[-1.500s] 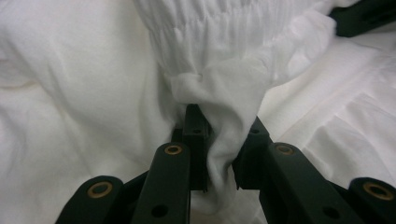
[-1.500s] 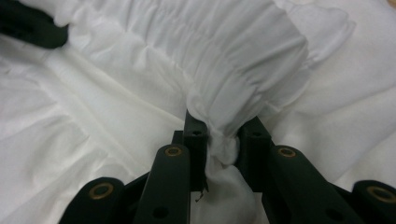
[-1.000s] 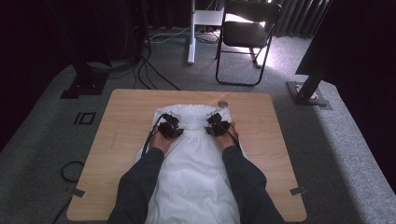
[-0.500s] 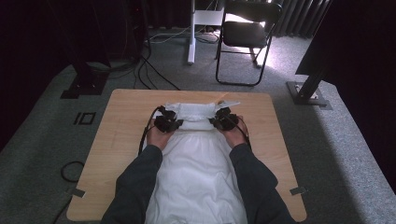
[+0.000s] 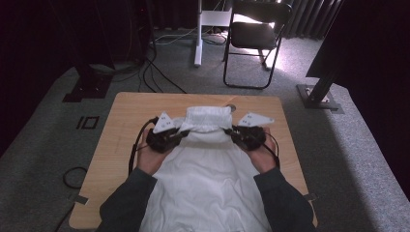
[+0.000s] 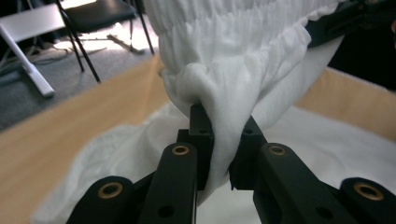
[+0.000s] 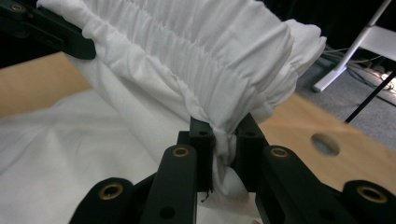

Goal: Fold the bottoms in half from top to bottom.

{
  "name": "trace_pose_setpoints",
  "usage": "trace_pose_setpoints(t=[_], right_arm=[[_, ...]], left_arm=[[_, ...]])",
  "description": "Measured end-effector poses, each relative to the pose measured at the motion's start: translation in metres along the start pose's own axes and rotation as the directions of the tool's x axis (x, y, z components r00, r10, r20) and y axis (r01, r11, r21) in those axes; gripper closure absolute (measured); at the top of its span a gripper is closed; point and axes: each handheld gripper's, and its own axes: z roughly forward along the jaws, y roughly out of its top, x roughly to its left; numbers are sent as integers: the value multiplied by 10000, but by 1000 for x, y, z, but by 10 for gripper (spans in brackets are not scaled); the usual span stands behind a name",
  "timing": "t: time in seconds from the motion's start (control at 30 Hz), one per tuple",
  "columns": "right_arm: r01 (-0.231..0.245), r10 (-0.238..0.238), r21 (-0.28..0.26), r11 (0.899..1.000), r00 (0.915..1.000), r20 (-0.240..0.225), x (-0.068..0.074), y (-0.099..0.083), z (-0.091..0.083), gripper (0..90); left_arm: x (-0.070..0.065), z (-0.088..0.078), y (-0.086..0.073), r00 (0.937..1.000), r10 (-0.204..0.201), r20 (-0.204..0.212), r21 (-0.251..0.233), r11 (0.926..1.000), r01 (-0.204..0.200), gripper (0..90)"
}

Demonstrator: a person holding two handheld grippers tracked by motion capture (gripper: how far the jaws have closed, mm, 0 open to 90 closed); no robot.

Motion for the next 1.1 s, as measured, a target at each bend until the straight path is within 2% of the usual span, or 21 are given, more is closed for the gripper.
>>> trace_pose_setpoints(t=[0.2,0.23,0.3,0.33,0.37,0.4,0.43,0.53,0.6,0.63,0.67,0.7,0.73,0.77,0.8,0.83,0.93,1.0,1.03,1.07,1.1], right_arm=[[-64,155,1229,9924,9972,-734,35,-66,8,802],[-64,155,1229,9924,9972,-734,35,-66,8,802],[-324,559,2031,9786,9923,-1109,44,-101,21,800],[-324,559,2031,9786,9923,-1109,44,-101,21,800],[-502,824,2453,9681,9890,-1226,49,-117,31,799],[-502,824,2453,9681,9890,-1226,49,-117,31,799],[-639,1026,2797,9580,9867,-1260,52,-130,39,797],[-778,1181,2912,9535,9853,-1234,50,-137,45,796],[-1011,1433,2898,9517,9814,-1280,48,-137,46,787],[-925,1372,3009,9492,9818,-1311,48,-136,46,688],[-925,1372,3009,9492,9818,-1311,48,-136,46,688],[-891,1380,3129,9456,9808,-1376,47,-133,41,551],[-891,1380,3129,9456,9808,-1376,47,-133,41,551],[-912,1376,2908,9524,9801,-1432,46,-129,33,482],[-912,1376,2908,9524,9801,-1432,46,-129,33,482],[-986,1403,2398,9658,9765,-1635,42,-122,20,454],[-1143,1423,1765,9776,9776,-1552,36,-112,7,423],[-1320,1495,1266,9831,9787,-1407,27,-104,-2,434],[-1582,1708,1161,9805,9794,-1074,18,-98,-2,652],[-1582,1708,1161,9805,9794,-1074,18,-98,-2,652],[-1757,1853,1280,9761,9804,-676,8,-95,7,809]], left_arm=[[-26,9,-70,9953,-569,788,1269,9908,466,808],[-26,9,-70,9953,-569,788,1269,9908,466,803],[-31,27,-107,9883,-1214,925,2209,9703,986,802],[-31,27,-107,9883,-1214,925,2209,9703,986,802],[-34,38,-122,9888,-1278,769,2765,9556,1020,800],[-34,38,-122,9888,-1278,769,2765,9556,1020,795],[-33,46,-133,9882,-1334,754,2707,9565,1085,787],[-29,46,-134,9809,-1721,904,2634,9540,1431,788],[-32,46,-132,9828,-1659,813,2738,9518,1380,723],[-34,43,-129,9826,-1699,754,2839,9483,1422,666],[-34,43,-129,9826,-1699,754,2839,9483,1422,615],[-34,35,-124,9815,-1780,704,2663,9516,1535,589],[-34,35,-124,9815,-1780,704,2663,9516,1535,569],[-29,24,-117,9783,-1935,748,2261,9587,1723,552],[-29,24,-117,9783,-1935,748,2261,9587,1723,542],[-22,14,-109,9757,-2060,752,1953,9625,1882,533],[-14,5,-101,9782,-2030,439,1639,9673,1934,534],[-3,1,-94,9761,-2170,104,1409,9668,2134,598],[5,3,-87,9725,-2328,-118,1294,9640,2323,675],[5,3,-87,9725,-2328,-118,1294,9640,2323,781],[11,13,-82,9686,-2466,-317,1392,9585,2486,846]])
